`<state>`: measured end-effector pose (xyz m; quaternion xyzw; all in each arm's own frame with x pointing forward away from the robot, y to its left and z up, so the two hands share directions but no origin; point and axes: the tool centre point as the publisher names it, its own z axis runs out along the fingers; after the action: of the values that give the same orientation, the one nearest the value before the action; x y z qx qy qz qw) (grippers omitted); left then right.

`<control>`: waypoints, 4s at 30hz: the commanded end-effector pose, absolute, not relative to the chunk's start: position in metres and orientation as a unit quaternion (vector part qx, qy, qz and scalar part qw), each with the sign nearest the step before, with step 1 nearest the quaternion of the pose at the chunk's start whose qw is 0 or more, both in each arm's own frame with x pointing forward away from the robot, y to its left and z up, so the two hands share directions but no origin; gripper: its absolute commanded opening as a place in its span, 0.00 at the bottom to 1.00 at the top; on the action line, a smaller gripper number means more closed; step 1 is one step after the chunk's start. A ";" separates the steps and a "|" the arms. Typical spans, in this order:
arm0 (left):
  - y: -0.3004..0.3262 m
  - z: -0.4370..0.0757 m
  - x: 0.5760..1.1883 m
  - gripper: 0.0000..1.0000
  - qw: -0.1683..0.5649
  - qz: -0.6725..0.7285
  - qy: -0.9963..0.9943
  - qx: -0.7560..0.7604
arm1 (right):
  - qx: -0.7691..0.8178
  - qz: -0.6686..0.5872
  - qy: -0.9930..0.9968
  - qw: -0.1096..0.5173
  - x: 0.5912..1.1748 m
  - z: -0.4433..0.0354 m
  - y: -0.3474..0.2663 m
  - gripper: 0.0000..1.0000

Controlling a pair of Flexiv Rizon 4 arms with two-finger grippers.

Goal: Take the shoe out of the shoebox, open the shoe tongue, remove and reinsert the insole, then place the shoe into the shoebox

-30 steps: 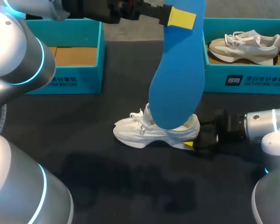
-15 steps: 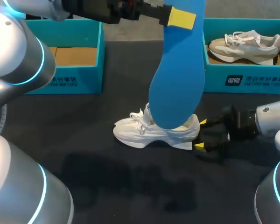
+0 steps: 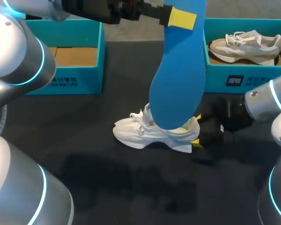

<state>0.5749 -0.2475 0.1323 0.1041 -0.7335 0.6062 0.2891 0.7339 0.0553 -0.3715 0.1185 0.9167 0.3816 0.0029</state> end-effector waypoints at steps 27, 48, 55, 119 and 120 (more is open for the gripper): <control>-0.248 0.132 0.575 0.00 0.289 0.606 -0.734 0.104 | 0.151 0.080 0.985 0.004 0.750 -0.339 0.062 1.00; -0.248 0.132 0.575 0.00 0.289 0.606 -0.734 0.104 | 0.164 0.016 0.986 0.001 0.741 -0.331 0.086 1.00; -0.248 0.132 0.575 0.00 0.289 0.606 -0.734 0.104 | 0.169 0.003 0.986 0.005 0.740 -0.330 0.093 1.00; -0.248 0.132 0.575 0.00 0.289 0.606 -0.734 0.104 | 0.119 0.030 0.992 0.023 0.798 -0.350 0.132 0.94; -0.248 0.132 0.575 0.00 0.289 0.606 -0.734 0.104 | 0.119 0.032 0.992 0.021 0.798 -0.354 0.133 0.91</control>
<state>0.5749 -0.2474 0.1322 0.1042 -0.7336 0.6063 0.2889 0.7944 0.1294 -0.3431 0.1202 0.9920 0.0293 0.0257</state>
